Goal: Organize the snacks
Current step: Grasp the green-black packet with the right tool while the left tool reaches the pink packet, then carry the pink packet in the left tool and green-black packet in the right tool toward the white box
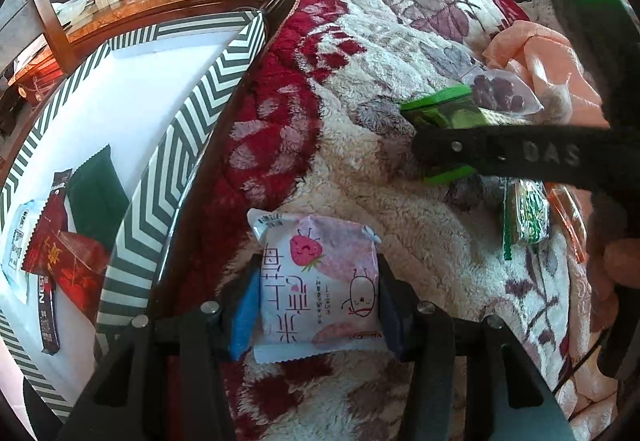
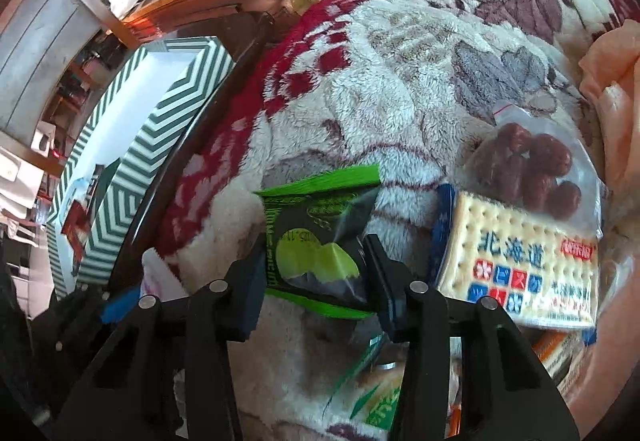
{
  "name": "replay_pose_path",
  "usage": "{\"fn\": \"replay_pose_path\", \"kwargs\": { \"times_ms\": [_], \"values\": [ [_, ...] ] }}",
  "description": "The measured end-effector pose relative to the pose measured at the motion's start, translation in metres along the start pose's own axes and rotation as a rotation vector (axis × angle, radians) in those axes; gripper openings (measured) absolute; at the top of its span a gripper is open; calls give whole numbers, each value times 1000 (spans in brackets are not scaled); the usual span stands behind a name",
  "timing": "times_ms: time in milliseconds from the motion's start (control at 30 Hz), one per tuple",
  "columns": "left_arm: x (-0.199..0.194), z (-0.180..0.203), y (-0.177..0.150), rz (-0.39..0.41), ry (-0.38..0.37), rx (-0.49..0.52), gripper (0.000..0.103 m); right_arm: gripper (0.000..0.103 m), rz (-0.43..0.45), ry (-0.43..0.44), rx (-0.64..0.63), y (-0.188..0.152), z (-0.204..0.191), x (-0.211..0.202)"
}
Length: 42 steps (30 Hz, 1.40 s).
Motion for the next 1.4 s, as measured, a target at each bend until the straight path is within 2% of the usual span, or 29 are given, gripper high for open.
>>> {"fn": "replay_pose_path", "kwargs": {
  "times_ms": [333, 700, 1033, 1400],
  "values": [
    [-14, 2, 0, 27, 2, -4, 54, 42, 70, 66, 6, -24, 1, -35],
    [-34, 0, 0, 65, 24, -6, 54, 42, 93, 81, 10, -42, -4, -55],
    [-60, -9, 7, 126, 53, -19, 54, 42, 117, 90, -4, -46, -15, -68],
    [-75, -34, 11, 159, 87, -70, 54, 42, 105, 118, -65, -43, -46, -67]
  ]
}}
Point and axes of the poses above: each gripper's, at about its wrist camera, not at the fingertips, and x roughly the way its jaws point, z to its right, y to its top, the point moved 5 cm from there along x, roughly the way its jaws point, and after that the axes turned 7 degrees about -y, right-handed, at the moved point
